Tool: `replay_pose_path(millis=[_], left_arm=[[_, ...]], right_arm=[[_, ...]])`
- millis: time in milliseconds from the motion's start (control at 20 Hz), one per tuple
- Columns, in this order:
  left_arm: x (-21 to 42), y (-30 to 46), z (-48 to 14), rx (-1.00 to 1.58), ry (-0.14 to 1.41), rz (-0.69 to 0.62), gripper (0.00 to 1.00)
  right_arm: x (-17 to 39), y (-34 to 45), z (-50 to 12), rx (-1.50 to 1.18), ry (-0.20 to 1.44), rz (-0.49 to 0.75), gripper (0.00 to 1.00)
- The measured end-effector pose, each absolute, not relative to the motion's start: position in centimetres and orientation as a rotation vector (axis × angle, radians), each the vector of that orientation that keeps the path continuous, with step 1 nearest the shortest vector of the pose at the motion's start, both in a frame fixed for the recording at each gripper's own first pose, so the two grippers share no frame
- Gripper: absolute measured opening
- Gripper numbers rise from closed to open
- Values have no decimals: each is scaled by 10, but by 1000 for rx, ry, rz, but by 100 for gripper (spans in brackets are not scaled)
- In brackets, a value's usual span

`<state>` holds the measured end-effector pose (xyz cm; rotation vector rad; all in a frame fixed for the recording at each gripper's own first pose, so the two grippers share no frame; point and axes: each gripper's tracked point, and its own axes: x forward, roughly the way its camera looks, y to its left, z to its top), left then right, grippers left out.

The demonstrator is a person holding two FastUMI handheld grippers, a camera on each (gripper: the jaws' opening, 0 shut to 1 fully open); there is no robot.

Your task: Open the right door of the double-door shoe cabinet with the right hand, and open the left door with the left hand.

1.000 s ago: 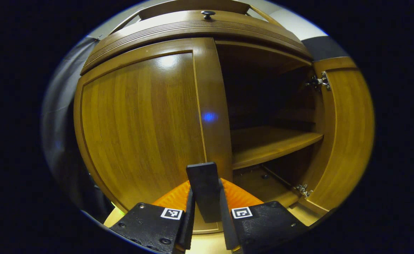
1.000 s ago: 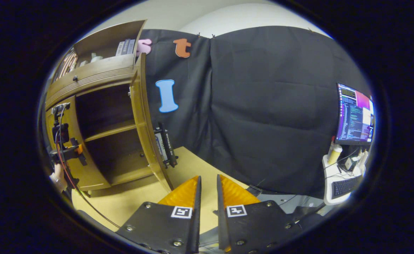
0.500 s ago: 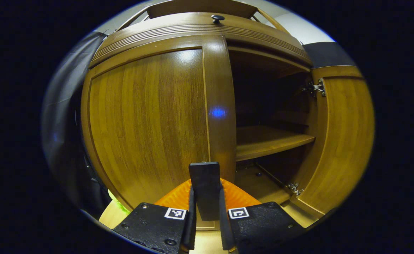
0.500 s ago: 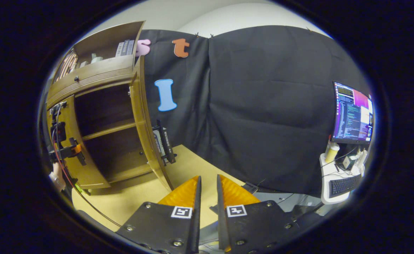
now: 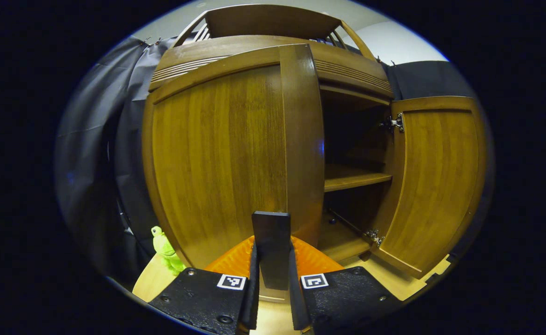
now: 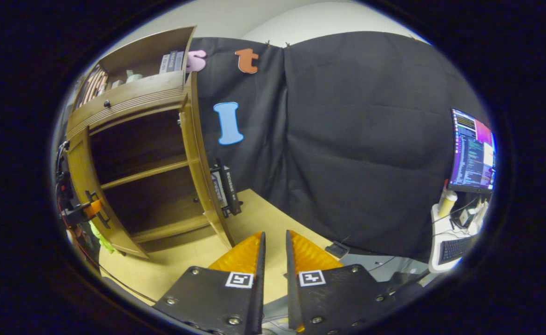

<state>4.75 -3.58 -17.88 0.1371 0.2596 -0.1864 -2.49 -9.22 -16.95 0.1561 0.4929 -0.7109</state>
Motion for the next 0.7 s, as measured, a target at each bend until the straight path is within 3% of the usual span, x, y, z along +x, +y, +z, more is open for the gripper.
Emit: replay_pose_path(millis=[250,600,650,700], left_arm=[[14,-8,-173,134,265,-155,29],[-26,43,-163,145,265,-68,23],[-30,51,-162,147,266,-57,21],[-32,59,-163,149,269,-45,20]], right_arm=[[-7,-92,-167,151,489,-664,21],[32,-78,-176,147,495,-561,21],[39,-74,-178,147,499,-546,26],[44,-71,-182,148,503,-529,21]])
